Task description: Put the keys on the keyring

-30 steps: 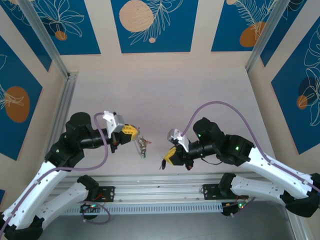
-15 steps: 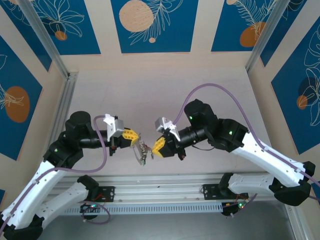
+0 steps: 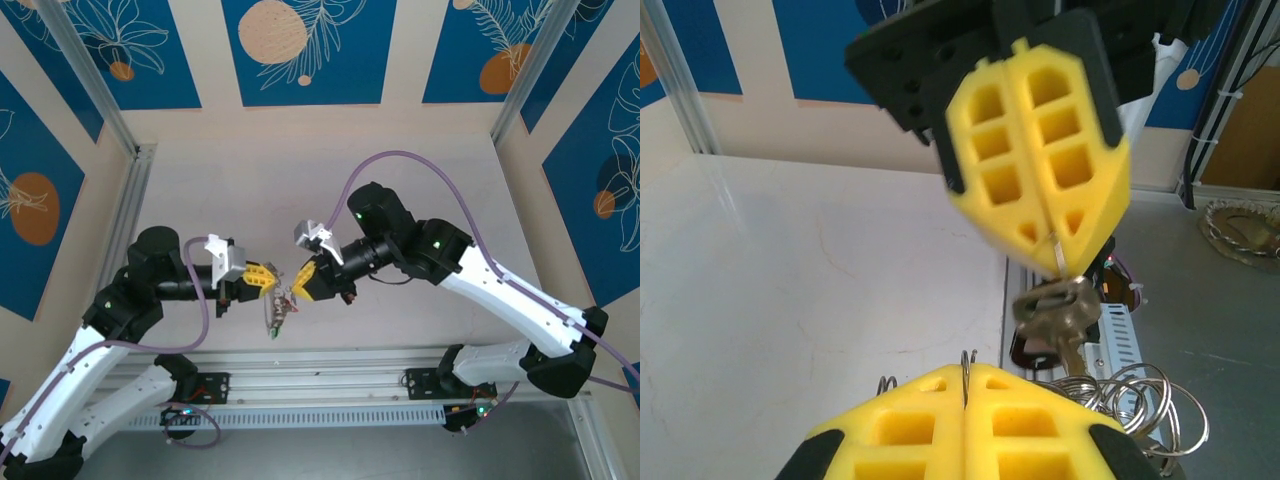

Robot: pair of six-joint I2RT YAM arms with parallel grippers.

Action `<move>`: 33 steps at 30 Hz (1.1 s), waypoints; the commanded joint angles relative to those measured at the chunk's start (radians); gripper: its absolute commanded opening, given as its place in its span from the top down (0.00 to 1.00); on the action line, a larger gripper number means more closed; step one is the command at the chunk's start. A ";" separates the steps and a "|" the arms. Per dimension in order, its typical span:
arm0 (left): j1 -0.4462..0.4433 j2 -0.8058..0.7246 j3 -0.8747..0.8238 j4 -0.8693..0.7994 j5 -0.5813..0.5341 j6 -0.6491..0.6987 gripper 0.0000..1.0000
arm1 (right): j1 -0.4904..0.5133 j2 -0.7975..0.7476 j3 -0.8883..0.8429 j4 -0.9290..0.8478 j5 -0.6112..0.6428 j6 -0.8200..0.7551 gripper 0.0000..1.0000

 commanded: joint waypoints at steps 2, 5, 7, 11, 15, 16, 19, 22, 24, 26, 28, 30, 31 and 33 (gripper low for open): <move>-0.017 -0.004 0.038 0.023 0.032 0.023 1.00 | -0.015 0.008 0.013 0.016 -0.054 0.024 1.00; -0.025 0.005 0.041 0.017 0.037 0.024 1.00 | -0.033 0.020 0.001 0.038 -0.066 0.046 1.00; -0.033 0.010 0.043 0.012 0.033 0.027 1.00 | -0.051 0.024 -0.009 0.049 -0.082 0.062 1.00; -0.040 0.011 0.045 0.008 0.014 0.033 1.00 | -0.058 0.028 -0.014 0.060 -0.098 0.074 1.00; -0.043 0.006 0.047 0.011 0.001 0.033 1.00 | -0.057 0.039 -0.008 0.060 -0.111 0.079 1.00; -0.045 0.004 0.047 0.013 -0.004 0.032 1.00 | -0.056 0.043 -0.004 0.057 -0.114 0.081 1.00; -0.050 0.001 0.049 0.010 -0.026 0.035 1.00 | -0.052 0.051 -0.001 0.044 -0.117 0.083 1.00; -0.054 0.003 0.048 0.004 -0.051 0.042 1.00 | -0.044 0.065 0.012 0.017 -0.118 0.078 1.00; -0.055 0.002 0.048 0.001 -0.062 0.046 1.00 | -0.038 0.076 0.022 0.000 -0.118 0.072 1.00; -0.055 0.002 0.049 -0.001 -0.071 0.051 1.00 | -0.034 0.082 0.024 -0.004 -0.120 0.070 1.00; -0.056 0.001 0.050 0.000 -0.074 0.052 1.00 | -0.031 0.086 0.026 -0.008 -0.119 0.069 1.00; -0.056 0.003 0.048 -0.001 -0.072 0.052 1.00 | -0.032 0.092 0.024 -0.011 -0.110 0.068 1.00; -0.058 0.004 0.048 -0.001 -0.074 0.052 1.00 | -0.034 0.095 0.024 -0.014 -0.106 0.067 1.00; -0.059 0.005 0.048 -0.001 -0.073 0.052 1.00 | -0.036 0.100 0.024 -0.015 -0.100 0.067 1.00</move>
